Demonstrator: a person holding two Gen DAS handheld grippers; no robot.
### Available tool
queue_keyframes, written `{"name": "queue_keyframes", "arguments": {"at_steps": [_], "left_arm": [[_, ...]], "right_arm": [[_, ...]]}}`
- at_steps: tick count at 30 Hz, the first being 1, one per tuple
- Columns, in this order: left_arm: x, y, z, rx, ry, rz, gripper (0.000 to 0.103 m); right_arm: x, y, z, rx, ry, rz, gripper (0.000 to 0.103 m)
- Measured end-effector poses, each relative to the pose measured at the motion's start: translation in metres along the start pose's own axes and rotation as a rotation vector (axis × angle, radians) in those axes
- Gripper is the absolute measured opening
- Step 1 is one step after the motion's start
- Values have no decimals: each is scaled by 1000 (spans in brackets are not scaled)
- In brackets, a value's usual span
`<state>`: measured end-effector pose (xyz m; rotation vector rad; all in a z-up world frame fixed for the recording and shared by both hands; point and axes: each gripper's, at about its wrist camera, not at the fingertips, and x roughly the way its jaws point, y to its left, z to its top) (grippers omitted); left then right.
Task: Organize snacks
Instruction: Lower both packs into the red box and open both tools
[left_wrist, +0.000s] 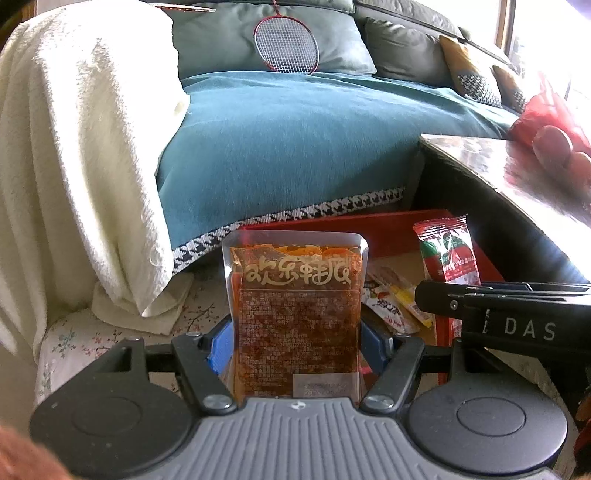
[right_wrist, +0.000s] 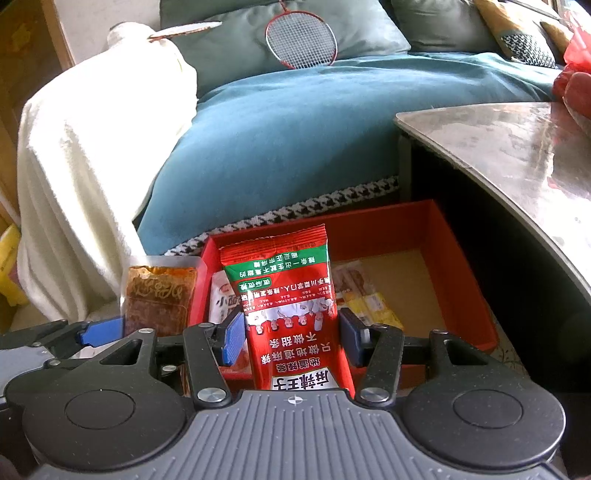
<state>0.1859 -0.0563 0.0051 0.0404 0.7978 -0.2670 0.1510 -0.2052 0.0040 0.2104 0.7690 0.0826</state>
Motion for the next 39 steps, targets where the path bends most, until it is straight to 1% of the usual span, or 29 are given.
{"name": "queue_keyframes", "arguments": {"at_steps": [7, 13, 29, 39], "left_arm": [[15, -1, 8, -6, 17, 10, 61], [26, -5, 16, -1, 10, 16, 61], [59, -7, 29, 2, 17, 46, 61], [77, -7, 30, -9, 52, 52, 61]], "right_arm": [[13, -6, 11, 19, -2, -7, 61], [29, -7, 19, 21, 6, -7, 61], [64, -24, 28, 43, 37, -45, 60], [86, -32, 28, 44, 64, -62, 60]]}}
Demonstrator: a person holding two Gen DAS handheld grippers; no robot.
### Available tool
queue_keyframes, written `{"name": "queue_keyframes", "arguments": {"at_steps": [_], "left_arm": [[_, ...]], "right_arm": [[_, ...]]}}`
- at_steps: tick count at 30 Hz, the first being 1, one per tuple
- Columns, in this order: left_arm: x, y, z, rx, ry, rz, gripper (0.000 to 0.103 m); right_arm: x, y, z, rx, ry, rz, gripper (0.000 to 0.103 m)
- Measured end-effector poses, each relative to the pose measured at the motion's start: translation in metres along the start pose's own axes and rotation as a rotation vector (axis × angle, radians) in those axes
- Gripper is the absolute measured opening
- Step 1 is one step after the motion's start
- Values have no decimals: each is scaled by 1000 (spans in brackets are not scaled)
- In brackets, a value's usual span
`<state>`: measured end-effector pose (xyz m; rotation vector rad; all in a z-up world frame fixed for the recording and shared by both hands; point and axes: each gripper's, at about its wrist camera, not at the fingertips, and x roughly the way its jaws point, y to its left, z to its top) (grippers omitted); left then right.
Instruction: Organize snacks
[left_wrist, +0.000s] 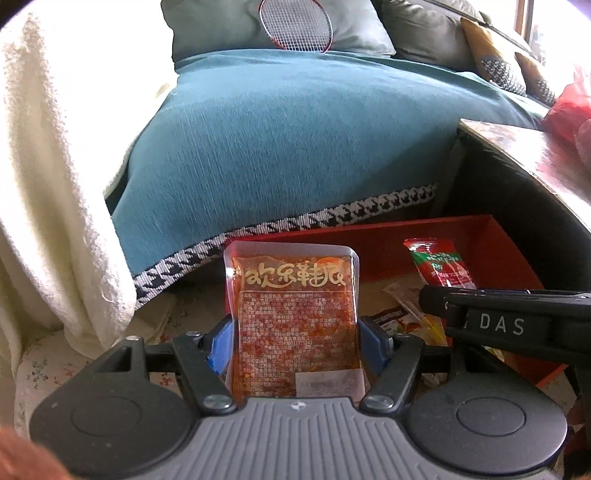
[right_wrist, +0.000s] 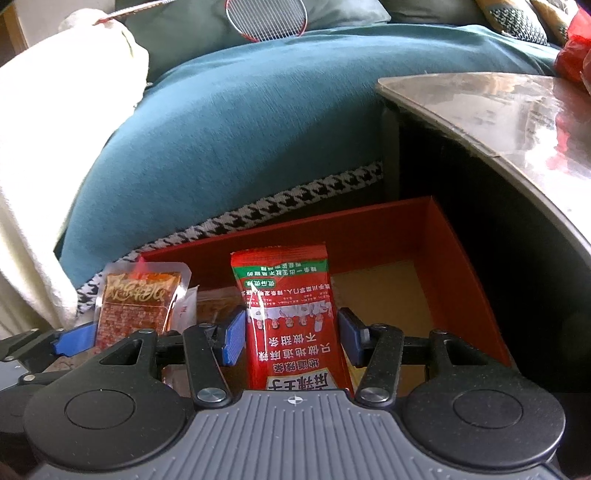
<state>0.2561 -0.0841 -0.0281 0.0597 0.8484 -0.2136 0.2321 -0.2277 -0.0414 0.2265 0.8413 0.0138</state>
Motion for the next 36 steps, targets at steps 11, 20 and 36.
{"name": "queue_keyframes", "arguments": {"at_steps": [11, 20, 36], "left_arm": [[12, -2, -1, 4, 33, -5, 61], [11, -3, 0, 16, 37, -5, 64], [-1, -6, 2, 32, 20, 10, 69]], "right_arm": [[19, 0, 0, -11, 31, -10, 60], [24, -1, -3, 0, 44, -14, 68], [12, -6, -4, -3, 18, -19, 71]]}}
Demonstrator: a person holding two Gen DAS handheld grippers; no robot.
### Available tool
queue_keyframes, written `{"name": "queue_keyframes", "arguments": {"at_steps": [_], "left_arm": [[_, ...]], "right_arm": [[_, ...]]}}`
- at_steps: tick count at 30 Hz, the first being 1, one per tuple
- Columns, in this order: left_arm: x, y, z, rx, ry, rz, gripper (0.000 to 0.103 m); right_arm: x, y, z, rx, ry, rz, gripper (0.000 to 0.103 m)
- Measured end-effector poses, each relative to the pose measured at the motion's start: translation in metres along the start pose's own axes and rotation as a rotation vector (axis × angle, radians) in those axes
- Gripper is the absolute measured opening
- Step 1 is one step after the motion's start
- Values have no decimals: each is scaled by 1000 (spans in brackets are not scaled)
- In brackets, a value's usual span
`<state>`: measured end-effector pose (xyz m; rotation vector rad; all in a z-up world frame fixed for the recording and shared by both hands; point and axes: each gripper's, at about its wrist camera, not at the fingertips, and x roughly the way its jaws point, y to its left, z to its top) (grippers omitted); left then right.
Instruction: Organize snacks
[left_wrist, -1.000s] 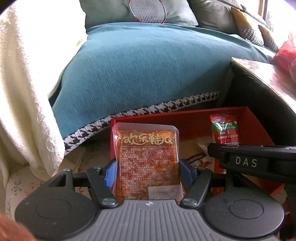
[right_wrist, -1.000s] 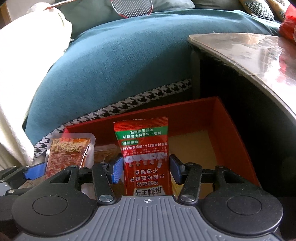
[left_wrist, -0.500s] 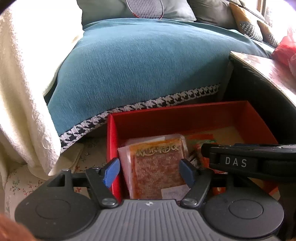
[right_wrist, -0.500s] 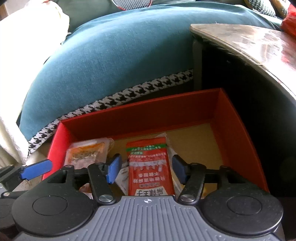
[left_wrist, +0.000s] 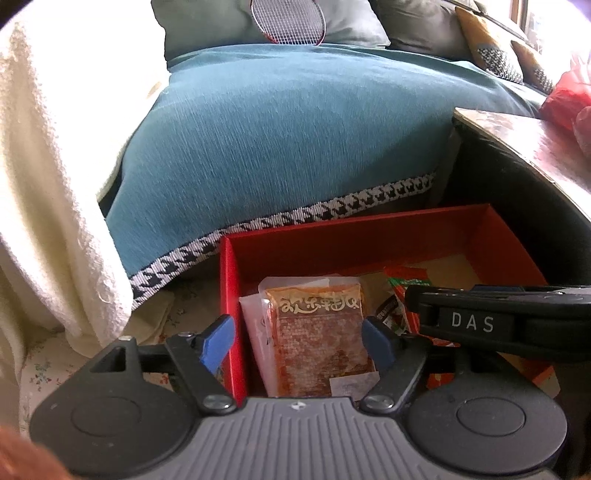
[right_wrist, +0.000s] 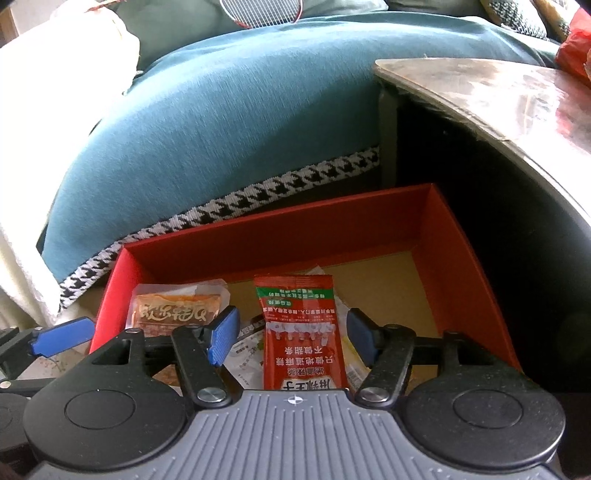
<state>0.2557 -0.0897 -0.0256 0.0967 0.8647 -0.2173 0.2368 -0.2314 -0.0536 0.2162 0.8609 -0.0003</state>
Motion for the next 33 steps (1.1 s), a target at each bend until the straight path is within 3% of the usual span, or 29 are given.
{"name": "queue_keyframes", "arguments": {"at_steps": [33], "left_arm": [[-64, 11, -24, -24, -23, -15, 74]], "right_arm": [[-72, 20, -21, -38, -29, 36, 80]]}}
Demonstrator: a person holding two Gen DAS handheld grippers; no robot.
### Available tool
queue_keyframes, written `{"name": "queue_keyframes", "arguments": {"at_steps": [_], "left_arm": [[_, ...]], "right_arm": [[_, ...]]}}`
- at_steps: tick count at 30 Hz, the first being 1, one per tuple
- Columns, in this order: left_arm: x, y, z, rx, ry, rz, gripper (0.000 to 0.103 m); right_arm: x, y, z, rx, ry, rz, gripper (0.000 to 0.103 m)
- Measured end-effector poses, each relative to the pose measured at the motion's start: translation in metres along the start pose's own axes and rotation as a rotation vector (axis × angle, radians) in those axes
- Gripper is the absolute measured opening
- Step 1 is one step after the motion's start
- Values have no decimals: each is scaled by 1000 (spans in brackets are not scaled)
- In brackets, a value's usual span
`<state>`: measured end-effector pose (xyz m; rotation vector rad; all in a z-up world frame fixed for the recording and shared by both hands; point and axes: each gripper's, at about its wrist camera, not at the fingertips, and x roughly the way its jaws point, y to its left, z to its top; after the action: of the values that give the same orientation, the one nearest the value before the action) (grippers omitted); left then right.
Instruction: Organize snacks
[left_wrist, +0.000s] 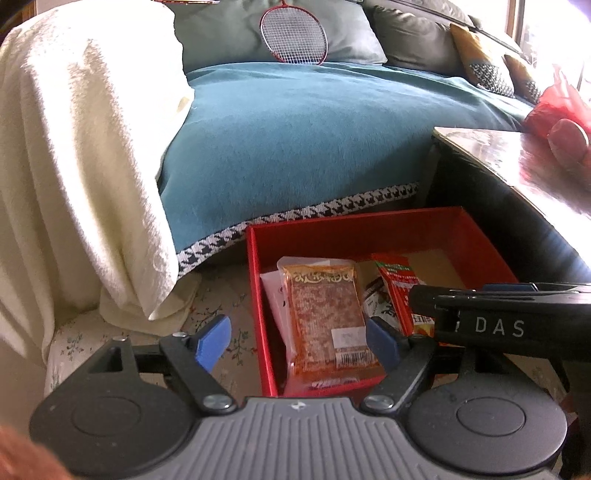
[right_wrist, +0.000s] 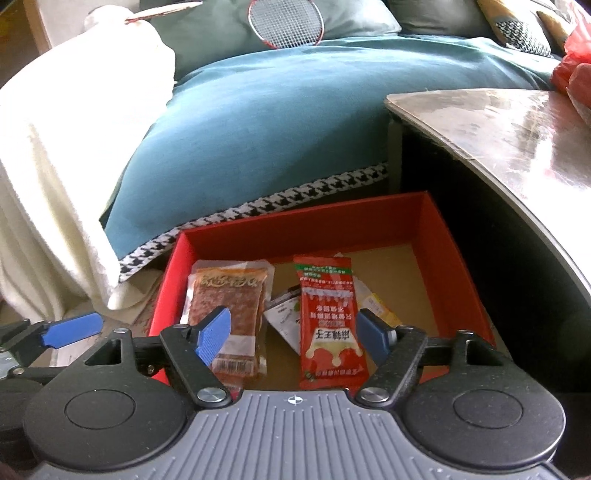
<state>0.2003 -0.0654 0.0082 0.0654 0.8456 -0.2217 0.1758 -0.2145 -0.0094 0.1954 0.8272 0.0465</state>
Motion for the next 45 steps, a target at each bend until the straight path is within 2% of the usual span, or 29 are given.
{"name": "queue_keyframes", "arguments": {"at_steps": [14, 27, 35, 39, 45], "left_arm": [[-17, -1, -25, 34, 27, -12, 74], [-31, -5, -66, 79, 85, -16, 74], [-40, -5, -104, 100, 163, -32, 74], [-43, -7, -124, 130, 213, -71, 74], [-48, -10, -146, 178, 265, -87, 74]], "right_arm": [[-20, 7, -26, -14, 27, 12, 82], [-37, 17, -66, -48, 83, 25, 82], [-44, 26, -101, -73, 136, 23, 85], [-51, 27, -124, -88, 164, 15, 85], [-59, 14, -154, -31, 209, -4, 87]]}}
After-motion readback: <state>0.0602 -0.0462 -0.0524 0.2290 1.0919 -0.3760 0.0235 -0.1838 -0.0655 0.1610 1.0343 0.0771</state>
